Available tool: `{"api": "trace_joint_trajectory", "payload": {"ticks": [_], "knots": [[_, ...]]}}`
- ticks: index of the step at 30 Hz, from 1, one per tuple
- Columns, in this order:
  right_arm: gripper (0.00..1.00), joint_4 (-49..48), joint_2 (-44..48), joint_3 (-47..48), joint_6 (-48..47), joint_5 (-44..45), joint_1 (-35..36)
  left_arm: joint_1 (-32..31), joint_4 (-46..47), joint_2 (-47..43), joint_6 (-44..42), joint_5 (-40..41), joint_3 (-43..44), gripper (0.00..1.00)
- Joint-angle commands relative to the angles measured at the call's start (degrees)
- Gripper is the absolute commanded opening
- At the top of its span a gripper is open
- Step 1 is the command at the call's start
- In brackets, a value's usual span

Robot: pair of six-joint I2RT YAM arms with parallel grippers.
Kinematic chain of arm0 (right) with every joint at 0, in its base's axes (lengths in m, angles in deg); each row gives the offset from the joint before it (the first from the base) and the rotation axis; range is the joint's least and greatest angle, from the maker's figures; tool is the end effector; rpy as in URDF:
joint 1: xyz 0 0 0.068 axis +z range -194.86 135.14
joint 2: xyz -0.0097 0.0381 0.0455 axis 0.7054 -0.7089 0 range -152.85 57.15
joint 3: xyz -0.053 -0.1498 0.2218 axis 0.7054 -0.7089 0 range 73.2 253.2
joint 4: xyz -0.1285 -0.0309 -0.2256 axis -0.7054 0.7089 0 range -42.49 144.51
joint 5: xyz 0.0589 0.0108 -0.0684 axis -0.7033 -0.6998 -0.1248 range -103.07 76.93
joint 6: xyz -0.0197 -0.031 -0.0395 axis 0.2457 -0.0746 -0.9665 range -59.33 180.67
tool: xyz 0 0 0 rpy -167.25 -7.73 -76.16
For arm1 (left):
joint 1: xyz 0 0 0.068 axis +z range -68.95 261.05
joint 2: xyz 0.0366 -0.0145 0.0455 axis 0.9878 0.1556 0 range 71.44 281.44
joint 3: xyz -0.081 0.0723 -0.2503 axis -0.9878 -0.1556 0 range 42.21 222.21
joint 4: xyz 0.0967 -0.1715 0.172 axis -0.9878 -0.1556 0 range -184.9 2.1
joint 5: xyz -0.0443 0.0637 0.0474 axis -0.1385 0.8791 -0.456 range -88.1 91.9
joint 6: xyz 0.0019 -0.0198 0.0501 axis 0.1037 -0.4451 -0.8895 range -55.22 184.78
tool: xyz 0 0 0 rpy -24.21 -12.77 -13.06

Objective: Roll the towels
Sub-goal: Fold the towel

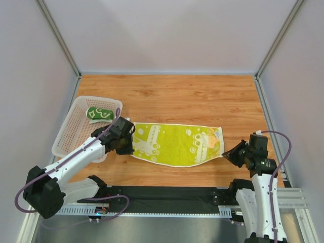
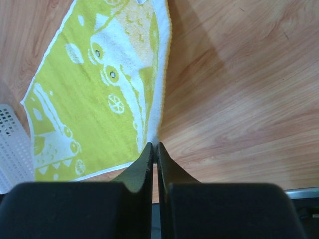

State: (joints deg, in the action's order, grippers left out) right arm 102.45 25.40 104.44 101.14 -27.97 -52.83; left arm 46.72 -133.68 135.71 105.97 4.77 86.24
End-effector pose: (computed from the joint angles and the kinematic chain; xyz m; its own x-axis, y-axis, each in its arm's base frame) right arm 0.1028 -0.0053 0.2209 -0.6272 0.7212 -0.2941 0.5214 0.6693 0.5293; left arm 0.1666 -0.1115 0.2228 -0.9277 -0.1630 -0.3360 -0.0857 0.9686 -0.2333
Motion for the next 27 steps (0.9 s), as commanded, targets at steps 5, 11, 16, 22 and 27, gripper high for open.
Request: {"api": "trace_joint_trajectory", "payload": {"ticks": [5, 11, 16, 22, 27], "knots": [[0.00, -6.2, -7.6, 6.3, 1.0, 0.0, -0.1, 1.3, -4.5, 3.5, -3.3, 1.9, 10.3, 0.00], [0.00, -10.5, -12.6, 7.4, 0.9, -0.6, -0.2, 4.4, -4.2, 7.3, -4.8, 0.3, 14.9, 0.00], [0.00, -13.4, -18.2, 8.2, 0.8, 0.1, -0.3, 8.2, -2.7, 9.8, -6.9, -2.1, 17.3, 0.00], [0.00, -16.8, -24.1, 11.2, 0.8, 0.4, -0.3, 10.7, -3.1, 15.1, -8.4, -3.8, 23.3, 0.00], [0.00, -18.5, -28.9, 13.6, 0.9, 0.5, -0.3, 11.2, -5.1, 20.4, -8.8, -3.8, 28.4, 0.00]]}}
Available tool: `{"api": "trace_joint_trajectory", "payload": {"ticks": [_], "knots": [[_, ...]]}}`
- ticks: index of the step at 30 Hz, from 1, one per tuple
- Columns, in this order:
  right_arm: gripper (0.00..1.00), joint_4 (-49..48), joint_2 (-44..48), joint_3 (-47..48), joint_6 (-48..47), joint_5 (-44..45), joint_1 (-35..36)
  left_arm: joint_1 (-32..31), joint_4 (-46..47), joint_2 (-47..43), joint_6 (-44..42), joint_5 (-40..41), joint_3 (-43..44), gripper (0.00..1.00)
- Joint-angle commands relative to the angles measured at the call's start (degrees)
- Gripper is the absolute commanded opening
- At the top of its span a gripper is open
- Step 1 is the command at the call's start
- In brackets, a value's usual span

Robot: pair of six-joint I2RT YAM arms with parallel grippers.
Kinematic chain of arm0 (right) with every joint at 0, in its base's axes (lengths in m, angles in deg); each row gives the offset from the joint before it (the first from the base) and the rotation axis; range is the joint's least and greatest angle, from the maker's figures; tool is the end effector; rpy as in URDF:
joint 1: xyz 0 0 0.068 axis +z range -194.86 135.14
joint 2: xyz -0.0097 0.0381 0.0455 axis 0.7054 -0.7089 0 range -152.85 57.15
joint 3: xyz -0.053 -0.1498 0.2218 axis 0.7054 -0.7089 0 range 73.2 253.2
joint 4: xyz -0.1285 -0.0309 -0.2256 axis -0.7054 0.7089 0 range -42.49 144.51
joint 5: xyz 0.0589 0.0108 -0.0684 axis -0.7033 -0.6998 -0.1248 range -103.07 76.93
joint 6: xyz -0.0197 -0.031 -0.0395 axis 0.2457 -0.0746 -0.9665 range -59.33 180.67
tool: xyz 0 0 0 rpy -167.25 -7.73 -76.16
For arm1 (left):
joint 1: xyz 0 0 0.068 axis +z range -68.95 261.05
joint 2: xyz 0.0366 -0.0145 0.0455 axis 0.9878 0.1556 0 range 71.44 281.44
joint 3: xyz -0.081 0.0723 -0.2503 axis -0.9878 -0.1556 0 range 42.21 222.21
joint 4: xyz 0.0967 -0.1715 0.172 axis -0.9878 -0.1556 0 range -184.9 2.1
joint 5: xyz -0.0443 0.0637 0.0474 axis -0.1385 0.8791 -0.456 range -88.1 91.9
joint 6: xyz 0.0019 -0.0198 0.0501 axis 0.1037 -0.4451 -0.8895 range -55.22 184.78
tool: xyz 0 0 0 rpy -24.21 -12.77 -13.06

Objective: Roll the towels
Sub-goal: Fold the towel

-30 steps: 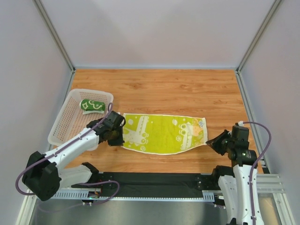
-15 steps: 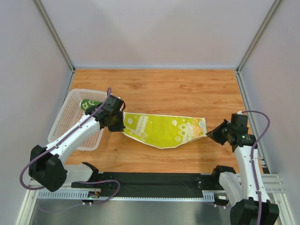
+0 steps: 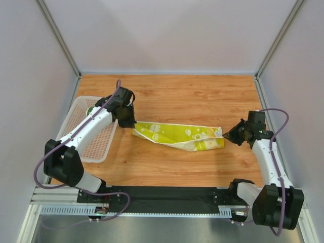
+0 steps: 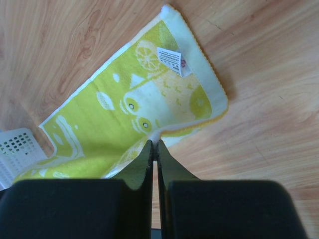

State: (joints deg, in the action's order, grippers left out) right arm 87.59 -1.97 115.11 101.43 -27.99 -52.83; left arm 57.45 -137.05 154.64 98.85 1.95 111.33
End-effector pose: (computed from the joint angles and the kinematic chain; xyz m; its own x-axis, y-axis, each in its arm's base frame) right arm 0.1943 -0.0181 0.2337 -0.6336 0.7258 -0.2680 0.5411 0.6633 0.5170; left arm 0.2661 -0.1161 0.2765 -0.9018 -0.2174 -0.3736 -0.1270 0.9594 -0.2518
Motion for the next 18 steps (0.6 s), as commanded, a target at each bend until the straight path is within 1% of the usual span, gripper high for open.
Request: {"api": "trace_joint_trajectory", "payload": {"ticks": [1, 6, 12, 18], "knots": [[0.00, -4.3, -3.0, 3.5, 0.6, 0.8, -0.4, 0.7, -1.9, 2.7, -1.7, -1.2, 4.4, 0.00], [0.00, -6.0, -6.7, 4.4, 0.1, 1.4, -0.9, 1.5, -3.2, 7.7, -1.7, -1.6, 7.1, 0.00], [0.00, -8.4, -11.5, 5.3, 0.2, 1.1, -1.6, 2.2, -5.8, 14.5, -2.5, -2.0, 10.9, 0.05], [0.00, -9.6, -14.8, 6.4, -0.1, 1.0, -2.2, 3.6, -5.7, 17.4, -2.8, -1.7, 11.8, 0.05]]}}
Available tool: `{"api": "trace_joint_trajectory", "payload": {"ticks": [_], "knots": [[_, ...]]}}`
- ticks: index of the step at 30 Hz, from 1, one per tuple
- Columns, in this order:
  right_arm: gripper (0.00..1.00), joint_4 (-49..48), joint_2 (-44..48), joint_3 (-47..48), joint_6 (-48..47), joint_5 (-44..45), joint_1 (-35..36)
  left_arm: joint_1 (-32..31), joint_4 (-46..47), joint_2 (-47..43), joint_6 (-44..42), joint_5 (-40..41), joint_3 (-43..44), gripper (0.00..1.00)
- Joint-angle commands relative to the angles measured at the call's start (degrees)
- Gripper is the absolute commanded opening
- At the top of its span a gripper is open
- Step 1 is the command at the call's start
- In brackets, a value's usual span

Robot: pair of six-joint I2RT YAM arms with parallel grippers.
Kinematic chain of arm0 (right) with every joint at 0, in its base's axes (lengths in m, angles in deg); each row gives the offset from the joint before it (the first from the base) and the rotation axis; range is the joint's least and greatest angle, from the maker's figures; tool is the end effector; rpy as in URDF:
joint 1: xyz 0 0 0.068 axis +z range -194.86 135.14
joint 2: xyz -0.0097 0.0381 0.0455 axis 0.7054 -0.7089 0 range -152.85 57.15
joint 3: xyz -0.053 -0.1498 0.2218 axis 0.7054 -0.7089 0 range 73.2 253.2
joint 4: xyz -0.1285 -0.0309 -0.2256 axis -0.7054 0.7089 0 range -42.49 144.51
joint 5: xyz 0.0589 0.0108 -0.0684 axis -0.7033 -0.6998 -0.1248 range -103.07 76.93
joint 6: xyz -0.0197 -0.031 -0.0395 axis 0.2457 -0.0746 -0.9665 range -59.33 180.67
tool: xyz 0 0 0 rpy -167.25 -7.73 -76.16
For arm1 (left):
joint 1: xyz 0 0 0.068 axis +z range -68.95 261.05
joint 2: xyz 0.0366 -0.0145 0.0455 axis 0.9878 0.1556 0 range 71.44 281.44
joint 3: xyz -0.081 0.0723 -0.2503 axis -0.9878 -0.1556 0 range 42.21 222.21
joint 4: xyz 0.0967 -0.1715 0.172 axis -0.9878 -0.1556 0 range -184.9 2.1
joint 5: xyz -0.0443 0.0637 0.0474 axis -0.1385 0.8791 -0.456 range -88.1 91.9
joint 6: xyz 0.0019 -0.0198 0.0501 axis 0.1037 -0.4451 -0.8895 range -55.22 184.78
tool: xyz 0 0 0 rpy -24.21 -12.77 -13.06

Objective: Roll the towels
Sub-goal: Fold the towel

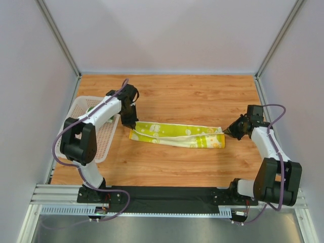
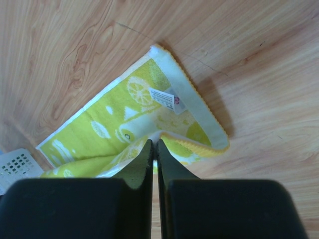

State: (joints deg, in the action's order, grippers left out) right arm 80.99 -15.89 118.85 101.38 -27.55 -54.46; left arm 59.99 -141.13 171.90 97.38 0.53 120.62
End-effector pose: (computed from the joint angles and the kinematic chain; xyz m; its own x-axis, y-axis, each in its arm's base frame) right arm 0.2391 -0.0315 0.2118 -0.6258 0.7464 -0.2267 0.5931 0.6440 0.4831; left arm 0.3220 -0.1248 0.2308 -0.9570 -0.2087 -0.2016 -0.1789 0.9713 -0.1565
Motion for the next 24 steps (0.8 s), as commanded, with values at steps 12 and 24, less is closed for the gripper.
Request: {"api": "trace_joint_trajectory", "payload": {"ticks": [12, 24], "knots": [[0.00, -5.2, -7.7, 5.3, 0.3, 0.1, -0.9, 2.8, -2.5, 5.1, -2.7, -0.4, 6.9, 0.05], [0.00, -6.4, -13.1, 8.7, 1.6, 0.3, -0.9, 3.4, -2.2, 11.0, -1.8, -0.4, 10.9, 0.08]]}}
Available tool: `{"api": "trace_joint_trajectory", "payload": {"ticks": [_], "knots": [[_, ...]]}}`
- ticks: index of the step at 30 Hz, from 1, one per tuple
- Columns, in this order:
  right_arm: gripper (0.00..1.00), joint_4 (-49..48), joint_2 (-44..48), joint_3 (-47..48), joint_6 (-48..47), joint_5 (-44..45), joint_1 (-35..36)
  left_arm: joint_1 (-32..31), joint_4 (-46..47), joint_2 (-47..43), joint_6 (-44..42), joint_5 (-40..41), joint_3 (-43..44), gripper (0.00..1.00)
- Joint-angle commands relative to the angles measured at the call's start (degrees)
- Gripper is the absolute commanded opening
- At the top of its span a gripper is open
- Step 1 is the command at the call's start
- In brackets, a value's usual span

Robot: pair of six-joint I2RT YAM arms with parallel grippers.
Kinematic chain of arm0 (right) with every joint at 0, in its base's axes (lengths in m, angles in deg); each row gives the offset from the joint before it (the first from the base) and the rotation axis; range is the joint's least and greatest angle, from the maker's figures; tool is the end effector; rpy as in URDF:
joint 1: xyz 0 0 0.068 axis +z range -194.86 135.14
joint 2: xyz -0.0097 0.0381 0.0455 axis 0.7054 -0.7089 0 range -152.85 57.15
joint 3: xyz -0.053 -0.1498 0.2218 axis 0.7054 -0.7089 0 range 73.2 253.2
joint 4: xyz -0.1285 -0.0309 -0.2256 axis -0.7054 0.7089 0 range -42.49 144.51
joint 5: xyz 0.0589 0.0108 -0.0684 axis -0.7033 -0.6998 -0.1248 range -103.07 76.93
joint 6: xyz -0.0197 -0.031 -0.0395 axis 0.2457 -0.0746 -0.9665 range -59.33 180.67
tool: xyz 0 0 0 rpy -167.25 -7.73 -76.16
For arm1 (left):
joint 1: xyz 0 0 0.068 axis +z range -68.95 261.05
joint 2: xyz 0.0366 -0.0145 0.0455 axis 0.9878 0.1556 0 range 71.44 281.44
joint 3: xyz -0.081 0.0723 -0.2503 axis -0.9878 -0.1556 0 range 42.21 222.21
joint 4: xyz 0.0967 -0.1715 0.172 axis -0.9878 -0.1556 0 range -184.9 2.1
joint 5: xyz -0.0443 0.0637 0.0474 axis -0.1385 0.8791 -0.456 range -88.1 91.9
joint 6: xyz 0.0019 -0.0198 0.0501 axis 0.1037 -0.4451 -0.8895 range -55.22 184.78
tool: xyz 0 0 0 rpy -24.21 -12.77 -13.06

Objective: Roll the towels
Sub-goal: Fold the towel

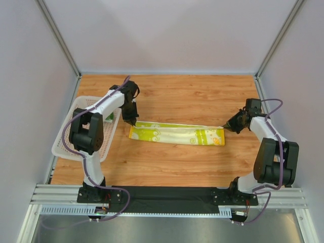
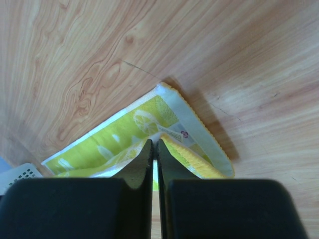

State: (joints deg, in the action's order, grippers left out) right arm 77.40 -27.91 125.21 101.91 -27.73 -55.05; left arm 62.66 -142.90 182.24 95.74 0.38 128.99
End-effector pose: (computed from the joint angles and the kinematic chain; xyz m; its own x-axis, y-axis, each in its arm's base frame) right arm 0.2818 -0.0416 0.1966 -0.6209 0.7596 -0.1937 0.6212 0.6274 0.4694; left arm 0.3630 -0.1216 0.2079 -0.9635 -0.2216 -0.1500 -0.2047 0.9714 -0.1204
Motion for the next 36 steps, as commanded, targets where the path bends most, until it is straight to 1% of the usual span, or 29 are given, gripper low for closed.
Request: {"api": "trace_joint_trajectory", "payload": {"ticks": [1, 5, 6, 7, 8, 9, 10, 11, 12, 13, 16, 17, 18, 20, 22, 23, 25, 27, 28, 29, 30, 31, 32, 33, 35, 36], "knots": [[0.00, -3.0, -2.0, 2.6, 0.9, 0.6, -0.3, 0.8, -0.6, 1.0, -0.2, 0.3, 2.8, 0.08], [0.00, -2.4, -7.1, 4.2, -0.5, -2.3, -0.3, 1.6, -0.8, 2.9, 0.4, 1.2, 4.4, 0.12], [0.04, -3.2, -8.0, 4.3, -0.5, -3.8, -0.3, 1.7, -0.5, 3.1, 0.7, 1.1, 4.5, 0.14], [0.08, -3.4, -9.7, 4.8, -0.5, -4.4, -0.3, 1.7, -0.5, 3.4, 0.9, 1.3, 4.8, 0.17], [0.12, -3.5, -10.2, 4.9, -0.4, -4.7, -0.3, 2.0, -0.3, 3.6, 1.4, 1.4, 5.1, 0.28], [0.17, -4.0, -10.7, 5.1, -0.4, -5.3, -0.3, 2.0, -0.1, 3.7, 1.6, 1.4, 5.3, 0.32], [0.30, -3.9, -11.2, 5.4, -0.4, -5.0, -0.3, 2.4, -0.2, 3.7, 1.8, 1.4, 5.6, 0.39], [0.38, -3.7, -11.4, 5.9, -0.4, -4.6, -0.3, 2.6, -0.5, 3.6, 2.3, 1.4, 6.2, 0.41], [0.43, -3.7, -11.4, 6.3, -0.4, -4.2, -0.3, 2.9, -0.6, 3.6, 2.5, 3.1, 6.5, 0.48], [0.48, -3.3, -11.1, 7.2, -0.4, -3.6, -0.3, 3.0, -0.7, 3.4, 2.8, 3.5, 6.7, 0.51], [0.61, -1.1, -9.4, 8.5, -1.3, -0.7, -0.3, 3.1, -1.9, 2.3, 2.4, 6.0, 7.7, 0.55], [0.69, 0.6, -7.3, 9.2, -2.2, 1.8, -0.3, 3.1, -2.2, 1.6, 2.4, 7.2, 7.7, 0.55], [0.72, 1.2, -5.9, 9.3, -2.6, 3.2, -0.3, 3.1, -2.0, 0.7, 2.4, 7.8, 7.1, 0.56], [0.75, 2.4, -0.8, 8.4, -3.2, 6.9, -0.2, 3.1, -0.4, -3.3, 3.0, 8.9, 3.9, 0.56], [0.76, 2.4, 3.0, 7.0, -4.1, 7.8, 0.1, 2.9, 1.9, -7.5, 3.1, 9.1, 1.3, 0.57], [0.76, 1.6, 6.5, 5.3, -4.6, 7.2, 0.8, 2.7, 2.4, -8.8, 3.1, 9.8, -0.6, 0.57], [0.72, 0.4, 9.2, 3.5, -6.4, 5.1, 2.2, 1.3, 2.4, -11.8, 3.1, 11.5, -2.0, 0.56], [0.57, -2.6, 12.2, 0.0, -7.5, -1.3, 5.4, -1.1, 2.6, -13.4, 3.1, 13.4, -4.2, 0.55], [0.48, -4.1, 12.7, -1.2, -7.4, -4.0, 6.7, -2.1, 3.6, -14.6, 3.1, 13.2, -5.9, 0.55], [0.27, -8.1, 12.9, -2.8, -7.1, -10.7, 9.0, -3.0, 4.5, -15.1, 3.1, 11.5, -6.8, 0.54], [0.17, -10.4, 12.1, -5.2, -6.6, -14.1, 9.9, -4.9, 7.1, -15.4, 3.1, 10.1, -7.7, 0.54], [0.11, -14.9, 11.3, -6.4, -5.3, -16.9, 13.1, -5.8, 8.6, -15.2, 3.1, 8.5, -9.3, 0.53], [0.03, -17.4, 10.3, -7.2, -4.4, -21.8, 14.1, -6.5, 10.2, -14.7, 3.2, 5.6, -9.9, 0.53], [0.00, -19.7, 8.5, -7.8, -3.4, -24.2, 15.1, -7.7, 11.5, -14.2, 3.4, 4.5, -10.4, 0.52], [0.00, -24.4, 3.3, -8.2, -1.6, -30.0, 17.9, -8.2, 14.1, -11.7, 4.0, 2.0, -10.9, 0.50], [0.00, -25.1, 1.8, -8.0, -1.3, -31.5, 18.5, -8.2, 15.0, -10.9, 4.4, 2.0, -11.1, 0.49]]}}
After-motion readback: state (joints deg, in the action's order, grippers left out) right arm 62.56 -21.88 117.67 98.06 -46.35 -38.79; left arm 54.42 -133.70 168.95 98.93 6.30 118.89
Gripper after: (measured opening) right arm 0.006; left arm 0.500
